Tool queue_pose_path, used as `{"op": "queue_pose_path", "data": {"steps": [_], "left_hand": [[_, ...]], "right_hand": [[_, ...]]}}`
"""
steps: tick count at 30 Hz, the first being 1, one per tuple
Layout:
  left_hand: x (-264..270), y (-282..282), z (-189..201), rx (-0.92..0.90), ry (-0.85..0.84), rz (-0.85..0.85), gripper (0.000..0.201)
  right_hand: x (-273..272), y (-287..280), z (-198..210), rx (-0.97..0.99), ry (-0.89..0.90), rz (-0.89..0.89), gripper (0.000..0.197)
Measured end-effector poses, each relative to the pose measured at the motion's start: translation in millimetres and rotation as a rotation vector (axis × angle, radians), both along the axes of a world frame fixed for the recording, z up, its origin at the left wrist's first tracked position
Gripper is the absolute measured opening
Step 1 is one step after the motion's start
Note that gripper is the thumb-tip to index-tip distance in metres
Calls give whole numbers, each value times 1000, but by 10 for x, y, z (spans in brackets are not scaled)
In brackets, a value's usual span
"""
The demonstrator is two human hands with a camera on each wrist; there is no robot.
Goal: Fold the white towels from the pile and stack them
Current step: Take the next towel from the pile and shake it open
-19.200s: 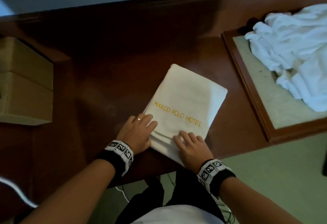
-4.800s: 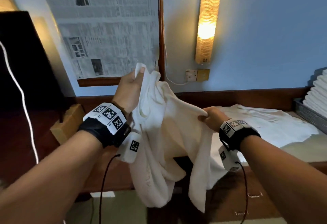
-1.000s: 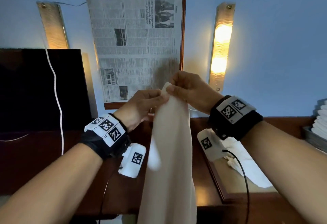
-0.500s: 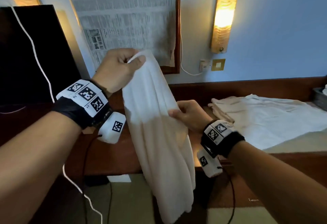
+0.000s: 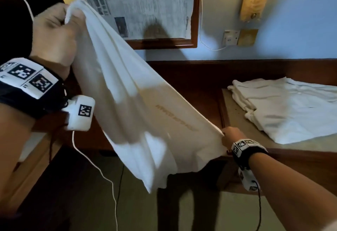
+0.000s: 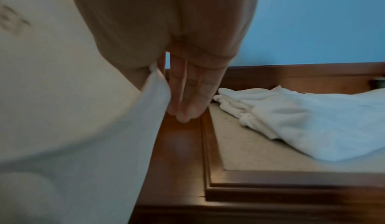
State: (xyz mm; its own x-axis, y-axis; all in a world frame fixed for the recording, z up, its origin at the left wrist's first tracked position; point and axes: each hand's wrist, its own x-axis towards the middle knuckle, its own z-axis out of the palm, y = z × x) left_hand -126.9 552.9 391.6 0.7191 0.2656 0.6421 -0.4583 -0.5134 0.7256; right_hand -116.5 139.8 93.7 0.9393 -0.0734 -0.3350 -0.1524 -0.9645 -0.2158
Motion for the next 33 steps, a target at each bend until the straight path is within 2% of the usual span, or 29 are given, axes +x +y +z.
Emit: {"op": "queue_pose_path", "data": {"steps": [4,6,8,10,12,14,16,19,23,26,30,33], "left_hand": [[-10,-22,-37,70,-1,7,26],[10,-140,-70,160,30,-50,27],[60,-326,-150,269,96,-112,29],[98,-529,-249,355,153,-193,35],[115,-683,-332,410,199,-265,37],[125,-773,-393,454,236,-314,33],[125,-803,-426,497,249,-346,25],[139,-732,-423,521,291,-400,24],[149,-607,-371,499,321,-485,26],[178,-531,-353,504,295,-515,37],[255,-376,-402,545,259,-493,47],[280,-255,-416,565,234,-449,33]], "right_hand": [[35,-172,49,-204,28,10,29],[57,11,239,-192,-83,59,24],[96,347,486,39,-343,134,15],[67,776,826,472,-587,238,11],[18,1168,1204,799,-688,350,11],[-24,1458,1548,1046,-678,390,14],[-37,1606,1767,1201,-655,355,15],[-59,1708,1903,1285,-676,304,18],[-119,1847,2007,1346,-611,225,29],[-183,1935,2005,1453,-568,159,25],[-317,2011,1719,1399,-481,119,16],[-460,2079,1315,1235,-322,142,14]]}}
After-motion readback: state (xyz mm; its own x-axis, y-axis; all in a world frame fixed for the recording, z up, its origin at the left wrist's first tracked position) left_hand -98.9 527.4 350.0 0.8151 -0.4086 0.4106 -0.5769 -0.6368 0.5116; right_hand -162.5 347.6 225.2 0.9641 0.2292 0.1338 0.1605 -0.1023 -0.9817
